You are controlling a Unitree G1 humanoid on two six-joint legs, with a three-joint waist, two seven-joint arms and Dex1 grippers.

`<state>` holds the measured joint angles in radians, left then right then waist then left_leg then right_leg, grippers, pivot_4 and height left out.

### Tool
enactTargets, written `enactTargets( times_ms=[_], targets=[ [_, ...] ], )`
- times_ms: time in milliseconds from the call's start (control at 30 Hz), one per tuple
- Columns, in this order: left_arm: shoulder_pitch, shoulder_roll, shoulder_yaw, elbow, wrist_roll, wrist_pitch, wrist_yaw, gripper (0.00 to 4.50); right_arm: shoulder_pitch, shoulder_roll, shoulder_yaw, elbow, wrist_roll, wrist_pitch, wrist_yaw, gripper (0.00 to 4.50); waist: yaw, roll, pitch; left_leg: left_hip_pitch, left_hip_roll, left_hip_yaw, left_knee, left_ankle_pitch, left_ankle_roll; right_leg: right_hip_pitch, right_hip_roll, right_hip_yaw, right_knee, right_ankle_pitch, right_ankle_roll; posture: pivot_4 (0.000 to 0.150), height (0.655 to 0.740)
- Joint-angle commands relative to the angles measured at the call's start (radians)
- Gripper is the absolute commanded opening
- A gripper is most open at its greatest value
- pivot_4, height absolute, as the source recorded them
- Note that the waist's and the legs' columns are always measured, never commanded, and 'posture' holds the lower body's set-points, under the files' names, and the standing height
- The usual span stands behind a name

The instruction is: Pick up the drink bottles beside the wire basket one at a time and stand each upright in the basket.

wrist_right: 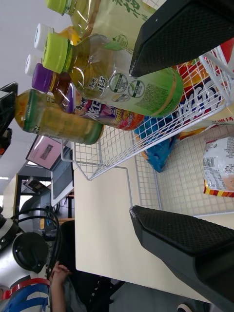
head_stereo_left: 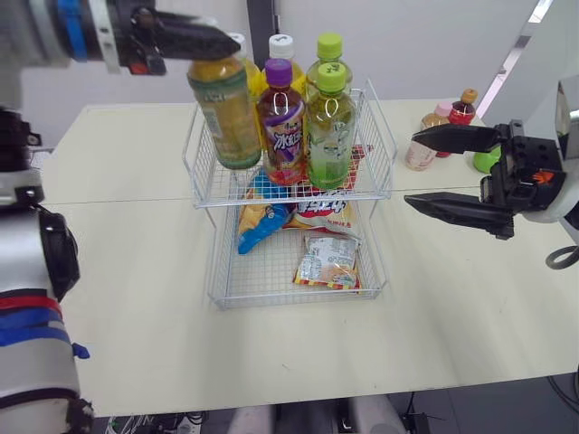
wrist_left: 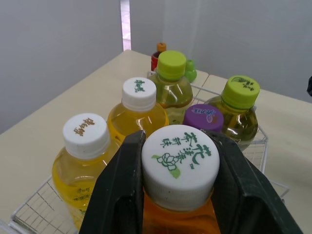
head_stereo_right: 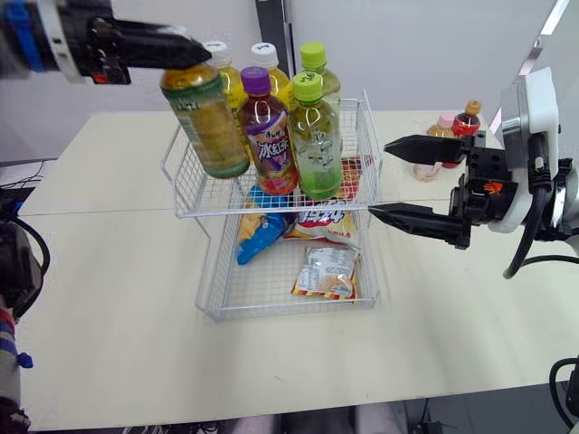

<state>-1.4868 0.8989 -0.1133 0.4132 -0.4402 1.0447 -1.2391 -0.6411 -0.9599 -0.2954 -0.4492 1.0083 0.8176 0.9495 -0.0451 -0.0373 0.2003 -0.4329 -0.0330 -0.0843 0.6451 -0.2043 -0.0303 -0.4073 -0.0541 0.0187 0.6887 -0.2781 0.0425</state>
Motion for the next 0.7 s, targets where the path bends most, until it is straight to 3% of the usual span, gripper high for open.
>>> enactTargets(
  times_ms=[33,533,700],
  targets=[
    [-0.001,-0.002,0.031,-0.059,-0.003,-0.046,-0.01,1.37,-0.009,-0.011,-0.031,-0.02,0.008,-0.019,-0.018,4.5,0.0,0.0,0.0,0.0,0.0,0.0,0.0,0.0,0.0,0.0,0.0,0.0,0.0,0.0,0.0,0.15,0.74],
    [0.087,0.007,0.032,-0.073,-0.002,-0.081,-0.046,1.37,-0.021,-0.019,-0.017,-0.032,0.012,-0.01,-0.043,4.5,0.001,0.0,0.0,0.0,0.0,0.0,0.0,0.0,0.0,0.0,0.0,0.0,0.0,0.0,0.0,0.15,0.74],
    [0.096,0.009,0.039,-0.087,-0.012,-0.075,-0.067,2.98,-0.035,-0.017,-0.004,-0.025,0.007,-0.008,-0.045,4.5,0.001,0.0,0.0,0.0,0.0,0.0,0.0,0.0,0.0,0.0,0.0,0.0,0.0,0.0,0.0,0.15,0.74]
  ],
)
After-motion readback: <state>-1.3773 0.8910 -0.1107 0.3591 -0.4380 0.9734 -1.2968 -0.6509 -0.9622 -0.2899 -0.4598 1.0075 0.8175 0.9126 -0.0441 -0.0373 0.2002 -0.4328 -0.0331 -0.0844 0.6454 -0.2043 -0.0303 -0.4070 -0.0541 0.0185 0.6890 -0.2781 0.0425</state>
